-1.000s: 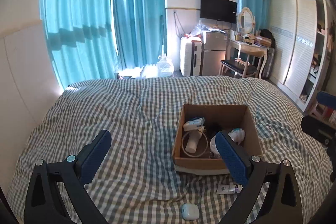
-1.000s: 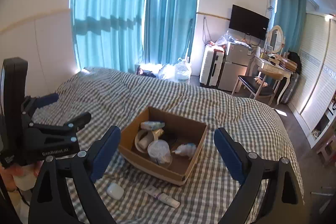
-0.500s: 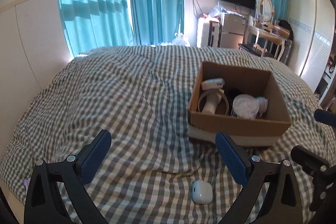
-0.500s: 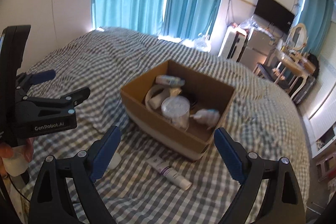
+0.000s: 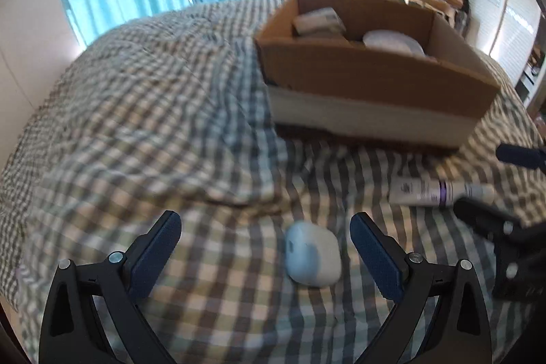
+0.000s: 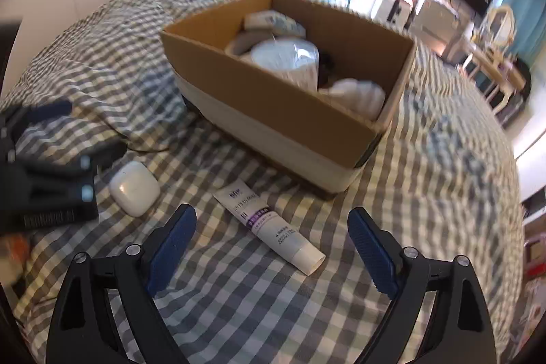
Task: Organize objects
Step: 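Withdraw both tools from the box toward the earbud case and toothpaste tube, then grasp the white earbud case with the left tool while the right tool grasps the toothpaste tube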
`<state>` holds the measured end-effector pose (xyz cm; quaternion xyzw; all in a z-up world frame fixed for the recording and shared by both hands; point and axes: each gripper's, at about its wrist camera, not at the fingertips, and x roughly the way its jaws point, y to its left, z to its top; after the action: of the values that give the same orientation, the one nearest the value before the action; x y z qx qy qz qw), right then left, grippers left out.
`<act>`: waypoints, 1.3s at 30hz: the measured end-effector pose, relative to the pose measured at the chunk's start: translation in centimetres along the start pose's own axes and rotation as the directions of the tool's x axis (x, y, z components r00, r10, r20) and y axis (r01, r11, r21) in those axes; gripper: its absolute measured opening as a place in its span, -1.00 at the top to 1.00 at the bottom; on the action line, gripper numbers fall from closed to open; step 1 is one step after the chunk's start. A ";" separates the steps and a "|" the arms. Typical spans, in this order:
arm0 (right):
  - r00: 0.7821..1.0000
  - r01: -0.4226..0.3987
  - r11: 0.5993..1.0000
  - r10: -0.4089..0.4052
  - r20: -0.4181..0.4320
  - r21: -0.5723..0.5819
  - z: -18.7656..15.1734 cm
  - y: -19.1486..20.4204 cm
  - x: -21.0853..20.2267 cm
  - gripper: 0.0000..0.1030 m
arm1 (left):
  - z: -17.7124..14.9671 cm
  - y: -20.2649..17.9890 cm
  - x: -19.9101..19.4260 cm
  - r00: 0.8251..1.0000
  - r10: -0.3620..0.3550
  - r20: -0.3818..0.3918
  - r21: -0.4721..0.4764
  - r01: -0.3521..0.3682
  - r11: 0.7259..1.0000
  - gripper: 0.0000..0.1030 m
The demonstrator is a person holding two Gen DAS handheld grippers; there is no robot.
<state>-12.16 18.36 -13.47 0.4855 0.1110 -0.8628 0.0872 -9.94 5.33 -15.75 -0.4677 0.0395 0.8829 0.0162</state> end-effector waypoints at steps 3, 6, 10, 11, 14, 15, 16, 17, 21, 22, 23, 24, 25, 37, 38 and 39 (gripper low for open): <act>1.000 -0.020 0.999 0.020 0.004 0.037 -0.4 -0.7 0.3 -0.75 | -1.0 -1.1 1.2 0.999 0.006 -0.032 0.045 -0.004 0.999 -0.94; 1.000 -0.031 0.998 0.031 0.004 0.055 -0.8 -1.0 0.4 -0.75 | -1.8 -2.4 2.0 0.999 0.035 -0.040 0.106 -0.030 0.994 -0.65; 1.000 -0.019 0.999 0.019 -0.002 0.046 -0.8 -0.6 0.5 -0.75 | -2.6 -3.5 3.4 0.995 0.034 -0.092 0.157 -0.019 0.987 -0.40; 1.000 -0.012 0.999 0.012 -0.003 0.044 -0.8 -0.5 0.5 -0.75 | -2.8 -3.7 3.7 0.994 0.039 -0.097 0.165 -0.023 0.986 -0.40; 1.000 -0.006 0.999 0.006 -0.004 0.042 -0.7 -0.4 0.5 -0.75 | -3.1 -4.2 3.7 0.995 0.041 -0.095 0.185 -0.022 0.982 -0.26; 1.000 -0.003 0.999 0.003 -0.005 0.043 -0.7 -0.4 0.5 -0.75 | -3.3 -4.4 3.6 0.995 0.042 -0.090 0.196 -0.024 0.980 -0.19; 1.000 -0.002 0.999 0.002 -0.008 0.044 -0.7 -0.5 0.5 -0.75 | -3.5 -4.6 3.3 0.996 0.043 -0.080 0.208 -0.025 0.978 -0.08; 1.000 -0.002 0.999 0.002 -0.009 0.045 -0.7 -0.5 0.5 -0.75 | -3.6 -4.8 2.9 0.997 0.040 -0.069 0.213 -0.025 0.977 -0.01; 1.000 -0.001 0.999 0.001 -0.010 0.051 -0.8 -0.7 0.5 -0.75 | -4.1 -5.2 1.4 0.999 0.030 -0.036 0.225 -0.021 0.974 0.06; 1.000 -0.001 0.999 0.001 -0.012 0.052 -0.8 -0.7 0.6 -0.75 | -4.3 -5.2 1.0 0.999 0.030 -0.032 0.230 -0.022 0.973 0.06; 1.000 -0.002 0.999 0.003 -0.014 0.054 -0.8 -0.8 0.6 -0.75 | -4.3 -5.4 0.5 0.999 0.027 -0.028 0.237 -0.020 0.971 0.06; 1.000 -0.002 0.998 0.003 -0.017 0.056 -0.8 -0.8 0.7 -0.75 | -4.5 -5.8 0.2 0.999 0.017 -0.027 0.243 -0.010 0.970 0.06; 1.000 0.000 0.999 0.001 -0.017 0.055 -0.9 -0.8 0.8 -0.75 | -4.6 -6.1 -0.1 0.999 -0.003 -0.034 0.250 0.011 0.968 0.06; 0.999 -0.011 0.999 0.012 -0.031 0.039 -0.9 -0.6 1.1 -0.75 | -4.1 -5.8 -0.9 0.990 -0.106 -0.096 0.168 0.121 0.978 0.06; 0.999 -0.017 0.999 0.018 -0.042 0.034 -0.8 -0.5 1.3 -0.75 | -4.0 -5.5 -1.3 0.988 -0.120 -0.095 0.147 0.133 0.980 0.06; 0.998 -0.025 0.999 0.027 -0.052 0.034 -0.7 -0.5 1.5 -0.75 | -3.8 -5.2 -1.6 0.987 -0.128 -0.095 0.130 0.140 0.982 0.06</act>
<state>-12.48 18.99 -15.04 0.5106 0.0927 -0.8504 0.0873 -5.57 10.20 -16.79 -0.5046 0.0686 0.8541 0.1058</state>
